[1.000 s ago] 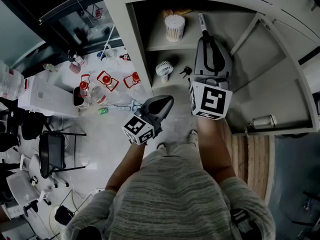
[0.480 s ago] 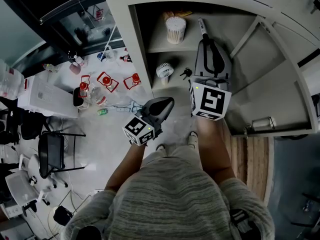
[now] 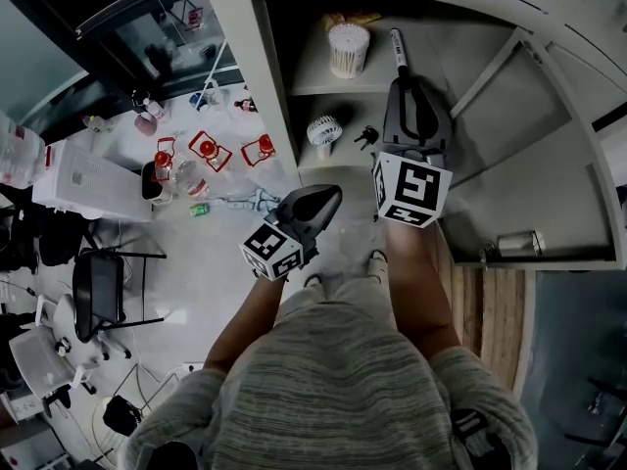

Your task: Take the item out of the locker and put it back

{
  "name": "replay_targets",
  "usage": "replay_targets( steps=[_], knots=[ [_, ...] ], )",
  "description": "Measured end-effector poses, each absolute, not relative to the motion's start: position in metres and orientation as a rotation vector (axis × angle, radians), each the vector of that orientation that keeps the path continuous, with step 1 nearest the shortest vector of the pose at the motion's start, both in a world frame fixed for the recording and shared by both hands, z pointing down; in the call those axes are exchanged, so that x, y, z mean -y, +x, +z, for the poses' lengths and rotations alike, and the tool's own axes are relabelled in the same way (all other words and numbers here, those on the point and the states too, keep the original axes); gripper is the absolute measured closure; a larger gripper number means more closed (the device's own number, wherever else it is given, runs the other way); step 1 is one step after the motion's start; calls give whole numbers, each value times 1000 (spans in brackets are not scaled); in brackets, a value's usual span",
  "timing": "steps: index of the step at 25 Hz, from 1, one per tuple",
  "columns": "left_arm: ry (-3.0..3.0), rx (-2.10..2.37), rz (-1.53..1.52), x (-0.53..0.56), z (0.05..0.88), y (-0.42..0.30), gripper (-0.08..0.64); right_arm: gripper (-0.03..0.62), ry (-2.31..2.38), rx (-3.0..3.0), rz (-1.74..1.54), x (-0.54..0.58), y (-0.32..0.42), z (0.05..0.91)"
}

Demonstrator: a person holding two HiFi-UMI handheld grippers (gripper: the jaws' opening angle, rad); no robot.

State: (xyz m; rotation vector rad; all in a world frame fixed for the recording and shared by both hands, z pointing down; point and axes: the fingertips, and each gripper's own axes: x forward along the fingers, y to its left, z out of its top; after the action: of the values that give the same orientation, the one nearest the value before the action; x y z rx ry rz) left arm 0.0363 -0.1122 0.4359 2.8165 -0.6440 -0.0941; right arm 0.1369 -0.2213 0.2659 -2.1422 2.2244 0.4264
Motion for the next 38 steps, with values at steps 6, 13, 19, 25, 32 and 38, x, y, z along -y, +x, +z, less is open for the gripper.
replay_targets(
  steps=[6,13,19,25,32,38],
  knots=[
    [2812,637,-92,111,439,37,551,506,-2132,-2265,342,227,136,279],
    [2810,637,-100,112,438,36,551,465,-2080,-2280,276,224,133,282],
    [2811,635,-104,111,437,36,551,453,-2104,-2293,246,212,135,293],
    [2806,635,-104,110,440,36,551,449,-2104,-2343,188,202,132,314],
    [2806,634,-108,110,439,37,551,449,-1987,-2398,204,190,108,294],
    [2810,643,-120,113,435,34,551,411,-1869,-2495,177,199,82,279]
  ],
)
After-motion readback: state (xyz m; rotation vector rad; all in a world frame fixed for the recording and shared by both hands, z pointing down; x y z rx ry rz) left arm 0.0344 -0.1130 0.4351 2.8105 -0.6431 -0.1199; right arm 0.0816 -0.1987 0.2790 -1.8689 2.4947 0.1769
